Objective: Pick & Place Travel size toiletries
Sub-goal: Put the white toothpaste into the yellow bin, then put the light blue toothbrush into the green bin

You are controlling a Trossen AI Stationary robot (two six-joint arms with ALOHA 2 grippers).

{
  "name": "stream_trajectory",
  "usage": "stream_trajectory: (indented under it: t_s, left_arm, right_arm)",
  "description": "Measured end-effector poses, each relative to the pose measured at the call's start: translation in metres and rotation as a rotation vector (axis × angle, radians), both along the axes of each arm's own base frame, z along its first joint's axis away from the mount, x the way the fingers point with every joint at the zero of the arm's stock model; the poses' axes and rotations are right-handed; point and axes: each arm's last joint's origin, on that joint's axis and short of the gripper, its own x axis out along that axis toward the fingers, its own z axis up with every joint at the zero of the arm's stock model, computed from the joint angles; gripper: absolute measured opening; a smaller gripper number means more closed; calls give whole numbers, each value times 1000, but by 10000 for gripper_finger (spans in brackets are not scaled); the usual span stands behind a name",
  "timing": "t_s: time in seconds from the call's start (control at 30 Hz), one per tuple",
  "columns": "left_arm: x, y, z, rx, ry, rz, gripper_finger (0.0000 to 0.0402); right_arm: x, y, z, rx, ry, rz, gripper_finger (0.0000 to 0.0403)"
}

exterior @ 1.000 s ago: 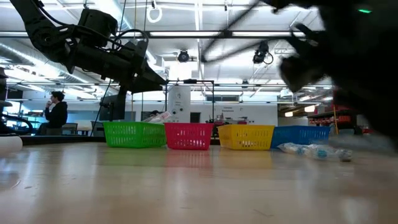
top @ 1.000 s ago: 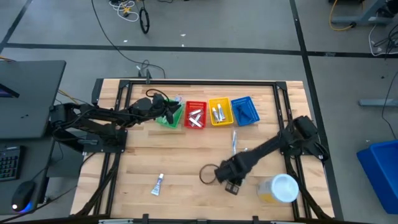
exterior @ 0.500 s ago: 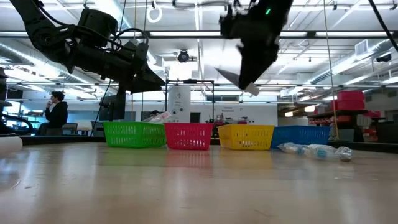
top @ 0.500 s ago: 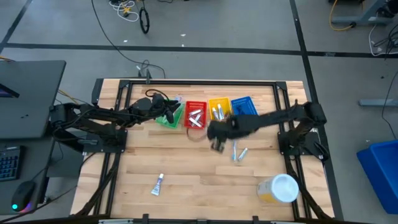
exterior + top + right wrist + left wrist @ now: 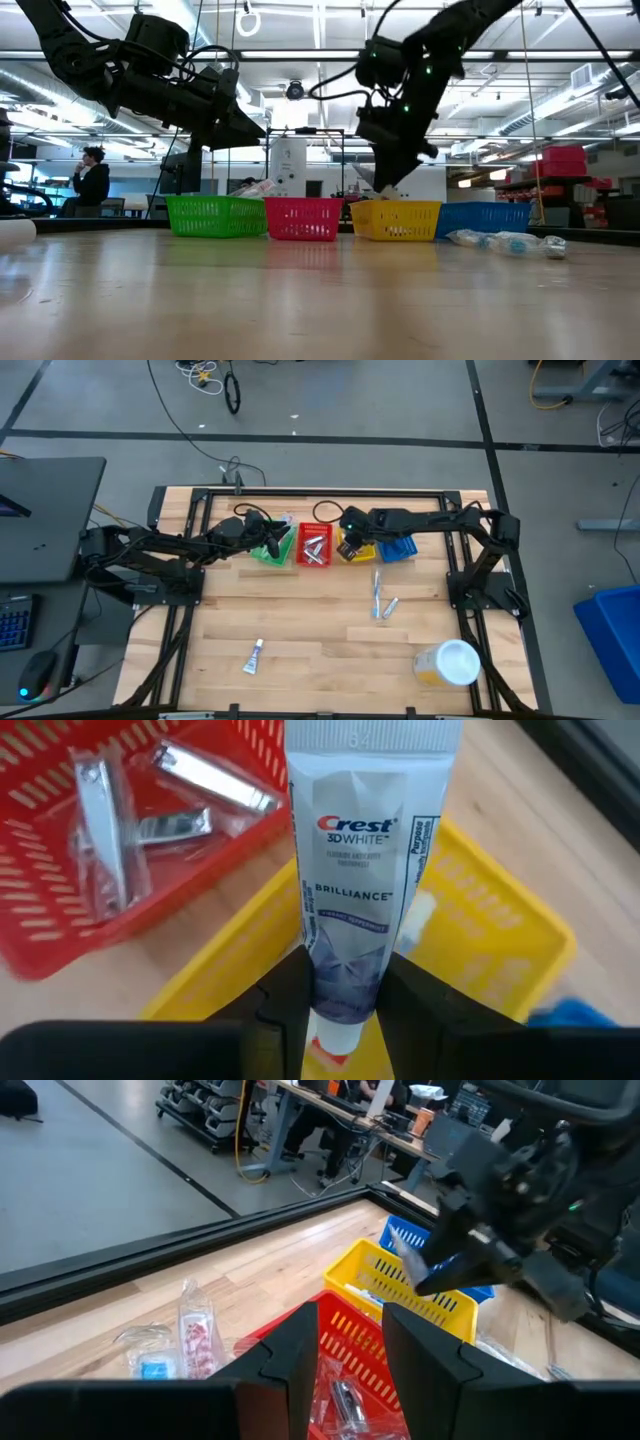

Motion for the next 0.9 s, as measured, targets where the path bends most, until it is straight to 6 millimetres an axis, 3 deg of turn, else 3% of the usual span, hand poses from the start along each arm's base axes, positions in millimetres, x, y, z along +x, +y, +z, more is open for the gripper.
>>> stream_trajectory:
  t_s: [0.27, 0.57, 0.73, 0.9]
  left_arm:
    - [0, 0, 0, 0, 0, 0, 121]
    - [0, 0, 0, 2, 0, 11, 121]
    - [0, 0, 0, 1, 1, 11, 121]
    - [0, 0, 0, 1, 1, 11, 121]
  right_arm:
    - [-11, -8, -24, -24, -2, 16, 124]
    - [-10, -7, -25, -34, -19, 24, 206]
    - [-4, 3, -22, -43, -43, 59, 230]
    - [4, 24, -21, -65, -51, 156, 226]
